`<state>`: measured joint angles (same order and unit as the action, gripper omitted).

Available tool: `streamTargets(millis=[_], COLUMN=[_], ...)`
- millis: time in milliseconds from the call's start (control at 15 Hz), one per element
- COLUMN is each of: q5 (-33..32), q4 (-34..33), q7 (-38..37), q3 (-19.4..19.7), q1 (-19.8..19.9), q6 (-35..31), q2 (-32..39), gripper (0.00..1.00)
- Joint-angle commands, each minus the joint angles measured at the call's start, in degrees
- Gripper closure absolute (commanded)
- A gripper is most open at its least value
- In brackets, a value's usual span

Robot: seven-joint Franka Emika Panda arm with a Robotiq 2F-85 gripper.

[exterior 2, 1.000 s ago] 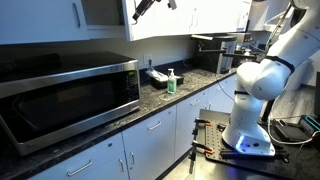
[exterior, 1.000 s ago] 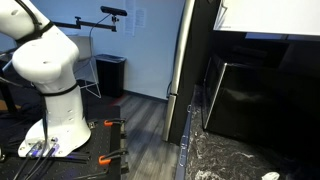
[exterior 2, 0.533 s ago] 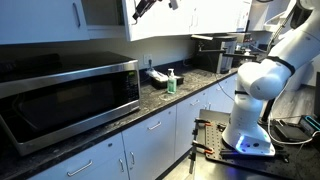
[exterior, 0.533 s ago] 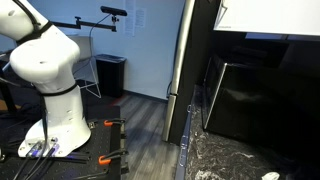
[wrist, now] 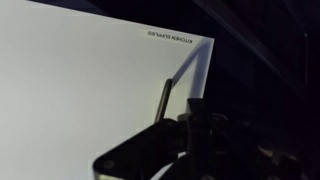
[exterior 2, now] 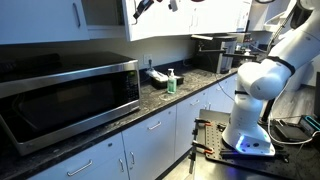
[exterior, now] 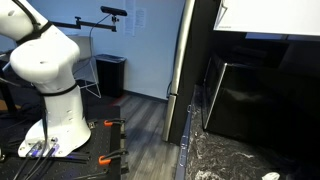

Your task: Close the top drawer door on the right

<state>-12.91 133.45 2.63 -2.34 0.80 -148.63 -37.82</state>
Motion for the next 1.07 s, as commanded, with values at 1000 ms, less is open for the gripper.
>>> streamTargets(millis=[1000], q5=[0.64], q4=[-4.88], q7=[12.28], q3=[4.33], q1=[-3.67], q6=[-8.13], q2=[9.97], gripper=[1.0])
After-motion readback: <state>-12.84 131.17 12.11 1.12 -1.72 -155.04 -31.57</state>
